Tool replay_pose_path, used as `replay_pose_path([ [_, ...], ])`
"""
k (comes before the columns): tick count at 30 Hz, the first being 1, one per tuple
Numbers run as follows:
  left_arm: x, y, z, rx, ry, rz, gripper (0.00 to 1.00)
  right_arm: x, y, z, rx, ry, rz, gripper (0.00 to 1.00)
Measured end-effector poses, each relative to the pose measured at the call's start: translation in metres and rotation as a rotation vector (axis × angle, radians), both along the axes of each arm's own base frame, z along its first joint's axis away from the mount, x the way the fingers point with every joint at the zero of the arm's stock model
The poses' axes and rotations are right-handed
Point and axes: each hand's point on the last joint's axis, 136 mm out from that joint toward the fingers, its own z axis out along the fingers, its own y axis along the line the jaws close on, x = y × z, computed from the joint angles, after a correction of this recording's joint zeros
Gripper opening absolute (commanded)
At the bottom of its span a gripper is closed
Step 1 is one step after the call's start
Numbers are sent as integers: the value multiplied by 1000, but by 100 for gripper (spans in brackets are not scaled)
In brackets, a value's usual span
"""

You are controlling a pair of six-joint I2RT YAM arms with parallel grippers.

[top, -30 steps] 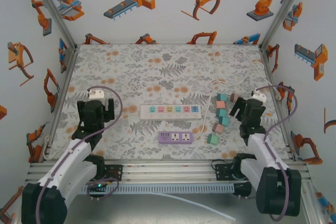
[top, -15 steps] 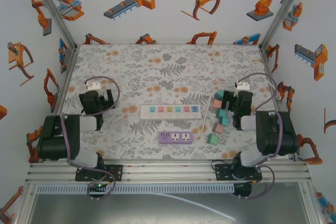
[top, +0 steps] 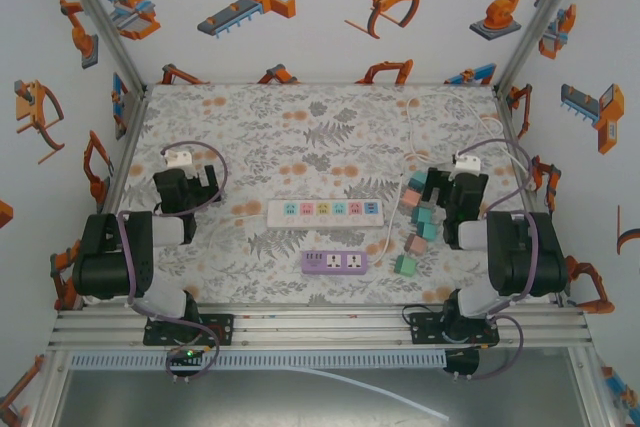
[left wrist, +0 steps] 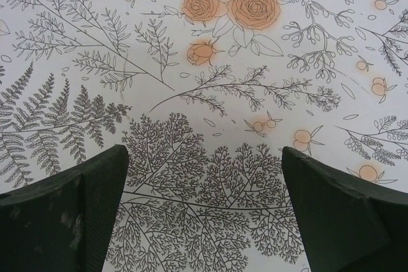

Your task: Pull the plug off the socket

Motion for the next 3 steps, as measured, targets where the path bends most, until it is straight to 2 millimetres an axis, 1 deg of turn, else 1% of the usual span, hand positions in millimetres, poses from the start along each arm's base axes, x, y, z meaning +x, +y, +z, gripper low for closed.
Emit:
replay_pose_path([
  [3, 0, 0, 0, -1, 0, -2, 97, 2, 0, 2, 0, -4, 1, 99],
])
